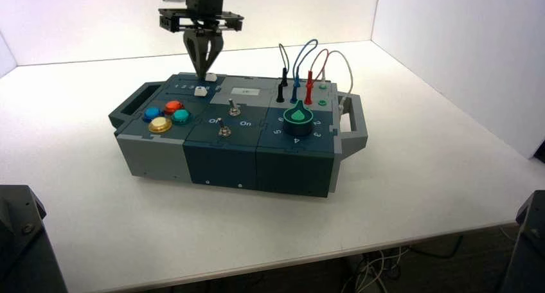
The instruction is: Move the top slider to position 5.
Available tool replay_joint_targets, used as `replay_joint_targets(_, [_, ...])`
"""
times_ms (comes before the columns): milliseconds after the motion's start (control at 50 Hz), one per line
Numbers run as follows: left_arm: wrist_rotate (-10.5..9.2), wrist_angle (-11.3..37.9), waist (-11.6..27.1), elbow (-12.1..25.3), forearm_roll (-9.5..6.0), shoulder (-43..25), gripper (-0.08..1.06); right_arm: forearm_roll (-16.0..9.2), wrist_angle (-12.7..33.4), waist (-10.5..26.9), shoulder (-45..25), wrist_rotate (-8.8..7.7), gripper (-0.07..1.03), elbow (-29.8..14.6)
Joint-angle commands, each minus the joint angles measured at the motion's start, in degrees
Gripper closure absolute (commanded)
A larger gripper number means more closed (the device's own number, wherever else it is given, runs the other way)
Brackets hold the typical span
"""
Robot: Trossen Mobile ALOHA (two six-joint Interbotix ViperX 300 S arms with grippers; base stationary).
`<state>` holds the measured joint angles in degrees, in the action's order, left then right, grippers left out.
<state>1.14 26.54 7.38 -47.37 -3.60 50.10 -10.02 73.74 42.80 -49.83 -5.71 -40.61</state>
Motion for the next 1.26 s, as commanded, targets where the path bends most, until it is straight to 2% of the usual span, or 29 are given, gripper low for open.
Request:
replay_joint_targets(20, [0.26,-0.6,-0.4,1.8,0.09,-0.2,1.01,-0.1,-1.1,-1.8,2.3,-0.79,0.98,-8.1])
replay_joint_targets(160, [0.35,-0.7,-0.7,1.8,0.09,-0.3,1.01,-0.1,0.9,-2.8,-0.4,-0.62,0.98,-17.2])
replay_joint_targets(340, [1.41,-0.4,-0.8,1.8,0.09,-0.1,1.01,0.1,2.3,-4.0,0.8,-0.62,0.98,-19.4])
replay_joint_targets(440, [1.49,0.2,-0.9,1.9,0.09,0.3,1.01,0.3,4.4,-4.5,1.4,-0.88,0.98,-23.6])
replay_joint_targets(620, [1.49,0.4,-0.8,1.4,0.09,0.8,1.01,0.2,5.0,-4.4,1.8,-0.97,0.98,-29.9])
replay_joint_targets(640, [1.49,0.4,-0.8,1.3,0.09,0.9,1.01,0.2,5.1,-4.3,1.6,-0.97,0.98,-31.8])
replay_joint_targets(820, [1.49,0.4,-0.9,0.8,0.09,1.6,1.01,0.2,6.0,-3.8,-0.4,-0.79,0.99,-39.7])
replay_joint_targets(1020, [1.49,1.8,-0.8,-0.3,0.18,2.4,1.01,0.2,6.2,-3.1,-4.4,0.44,0.98,-49.8])
replay_joint_targets(1120, [1.58,2.9,-0.9,-0.7,0.18,2.4,1.01,0.2,6.4,-3.1,-6.5,1.32,0.98,-52.7])
replay_joint_targets(1260, [1.58,3.0,-0.9,-1.0,0.09,2.5,1.01,0.0,7.1,-3.1,-8.6,1.49,0.98,-53.8])
